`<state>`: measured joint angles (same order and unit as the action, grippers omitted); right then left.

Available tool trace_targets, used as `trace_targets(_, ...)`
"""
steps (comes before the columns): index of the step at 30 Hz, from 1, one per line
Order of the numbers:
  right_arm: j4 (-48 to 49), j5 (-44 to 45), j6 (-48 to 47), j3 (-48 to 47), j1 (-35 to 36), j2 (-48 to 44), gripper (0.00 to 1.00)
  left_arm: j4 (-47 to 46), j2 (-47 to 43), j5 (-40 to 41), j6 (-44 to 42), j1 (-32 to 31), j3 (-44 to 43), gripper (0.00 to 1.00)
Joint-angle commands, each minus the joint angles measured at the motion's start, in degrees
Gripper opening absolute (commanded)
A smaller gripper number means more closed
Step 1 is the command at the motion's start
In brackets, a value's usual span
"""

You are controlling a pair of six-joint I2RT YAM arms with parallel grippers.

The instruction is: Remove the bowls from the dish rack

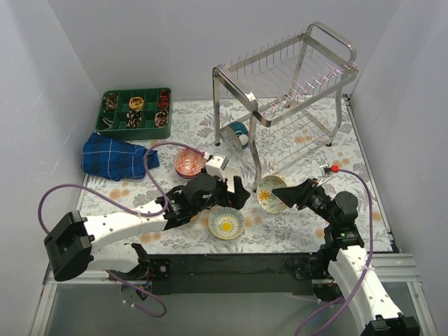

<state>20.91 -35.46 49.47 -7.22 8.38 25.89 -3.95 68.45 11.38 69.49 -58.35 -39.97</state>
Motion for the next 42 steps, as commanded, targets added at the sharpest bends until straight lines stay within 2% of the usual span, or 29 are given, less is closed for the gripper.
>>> trace_targets(1,5.28,-4.61,3.96,0.02,0.32,-1.89,0.18,-5.89,3.88,6.99,1.26,-3.35,-4.15,0.94)
trace_targets(7,8.53,-6.63,6.25,1.6,0.41,-1.28,0.18,-9.59,10.2,8.4,1.96,-6.6,-6.35,0.83)
trace_targets(11,10.82,-8.48,7.13,2.13,0.67,-0.49,0.18,-11.43,12.76,8.4,2.05,-7.22,-6.53,0.66)
trace_targets(14,11.26,-9.71,7.04,2.3,0.67,0.04,0.18,-11.52,13.82,7.79,2.22,-7.57,-6.88,0.58)
trace_targets(21,11.44,-10.24,6.51,2.92,0.76,0.74,0.22,-12.14,11.46,7.17,0.82,-7.92,-5.65,0.23)
trace_targets(22,11.44,-10.33,6.08,3.0,0.67,1.18,0.26,-12.05,11.01,7.26,0.56,-7.92,-5.3,0.13)
trace_targets(24,11.44,-10.33,5.55,2.92,0.67,1.71,0.31,-11.79,9.52,7.78,0.29,-7.83,-4.42,0.05)
trace_targets(25,11.44,-10.33,5.29,3.0,0.76,2.06,0.38,-11.35,8.9,8.04,0.03,-7.83,-4.16,0.0)
trace_targets(27,11.44,-10.42,4.58,3.01,0.67,2.58,0.46,-9.78,7.85,8.31,-0.15,-7.92,-3.54,0.0)
trace_targets(28,11.35,-10.42,4.23,2.83,0.67,3.11,0.56,-9.33,6.54,8.31,-0.76,-7.92,-3.28,0.0)
trace_targets(30,11.35,-10.07,3.26,2.66,0.76,3.46,0.66,-6.27,5.13,8.49,-0.94,-7.83,-3.19,0.0)
trace_targets(31,11.26,-9.8,3.0,2.48,0.67,3.99,0.74,-4.95,3.73,8.83,-1.03,-7.83,-3.1,0.0)
trace_targets(34,11.09,-9.01,1.59,1.95,0.76,5.04,0.86,1.55,0.56,9.28,-1.03,-7.75,-3.36,0.0)
trace_targets(37,10.47,-8.13,-0.07,1.43,0.67,6.36,0.93,10.95,-1.73,10.77,0.46,-7.83,-4.15,0.0)
trace_targets(42,6.96,-6.2,-3.94,-0.07,0.58,8.12,0.94,25.19,-6.3,11.21,5.46,-7.75,-4.51,0.0)
